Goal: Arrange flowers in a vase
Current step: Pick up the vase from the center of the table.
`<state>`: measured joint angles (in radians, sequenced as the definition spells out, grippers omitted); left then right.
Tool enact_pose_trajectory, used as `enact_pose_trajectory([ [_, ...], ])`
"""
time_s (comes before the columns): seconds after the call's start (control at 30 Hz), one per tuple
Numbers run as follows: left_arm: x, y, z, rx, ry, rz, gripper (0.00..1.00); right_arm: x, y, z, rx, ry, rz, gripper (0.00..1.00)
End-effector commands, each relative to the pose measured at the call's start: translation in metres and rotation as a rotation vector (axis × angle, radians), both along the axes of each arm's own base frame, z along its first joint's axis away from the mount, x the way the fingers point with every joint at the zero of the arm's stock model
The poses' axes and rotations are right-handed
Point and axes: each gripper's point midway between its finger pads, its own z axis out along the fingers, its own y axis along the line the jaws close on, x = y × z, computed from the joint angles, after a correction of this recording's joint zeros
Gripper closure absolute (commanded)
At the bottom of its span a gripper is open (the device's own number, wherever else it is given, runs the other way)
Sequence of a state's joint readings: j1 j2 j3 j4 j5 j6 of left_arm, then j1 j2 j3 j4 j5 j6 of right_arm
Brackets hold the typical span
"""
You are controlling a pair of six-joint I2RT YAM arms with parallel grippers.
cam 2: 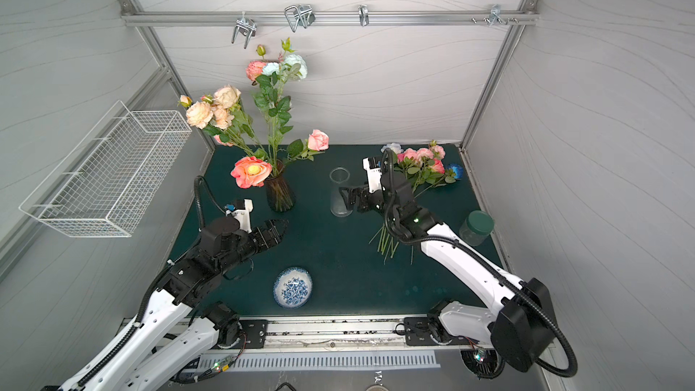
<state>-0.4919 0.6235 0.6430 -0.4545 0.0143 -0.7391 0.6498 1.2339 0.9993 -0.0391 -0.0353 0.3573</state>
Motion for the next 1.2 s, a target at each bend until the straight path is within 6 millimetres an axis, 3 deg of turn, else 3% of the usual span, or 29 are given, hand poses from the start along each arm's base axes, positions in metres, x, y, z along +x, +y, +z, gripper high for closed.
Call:
enact_pose_trajectory([
  [0.0, -0.002, 0.005, 0.010, 0.016, -0.031, 0.009, 0.10, 0.028, -0.005, -0.016, -0.096, 0.104, -0.065, 0.11],
  [0.1, -0.004, 0.007, 0.012, 0.014, -0.035, 0.011, 0.10, 0.055, 0.001, -0.027, -0.160, 0.172, -0.075, 0.23],
  [0.23, -0.008, 0.009, 0.016, 0.011, -0.046, 0.013, 0.10, 0.069, 0.006, -0.042, -0.223, 0.229, -0.069, 0.29],
  [0.67, -0.009, 0.011, 0.013, 0.015, -0.040, 0.020, 0.10, 0.082, 0.018, -0.070, -0.350, 0.304, -0.031, 0.57],
  [0.83, -0.009, 0.010, 0.013, 0.015, -0.038, 0.017, 0.10, 0.087, 0.021, -0.082, -0.406, 0.330, -0.017, 0.63],
  [1.1, -0.008, 0.009, 0.015, 0.020, -0.035, 0.011, 0.10, 0.086, 0.017, -0.079, -0.445, 0.297, -0.027, 0.98],
  [1.17, -0.007, 0.009, 0.016, 0.019, -0.038, 0.010, 0.10, 0.083, 0.015, -0.075, -0.447, 0.291, -0.030, 1.00],
])
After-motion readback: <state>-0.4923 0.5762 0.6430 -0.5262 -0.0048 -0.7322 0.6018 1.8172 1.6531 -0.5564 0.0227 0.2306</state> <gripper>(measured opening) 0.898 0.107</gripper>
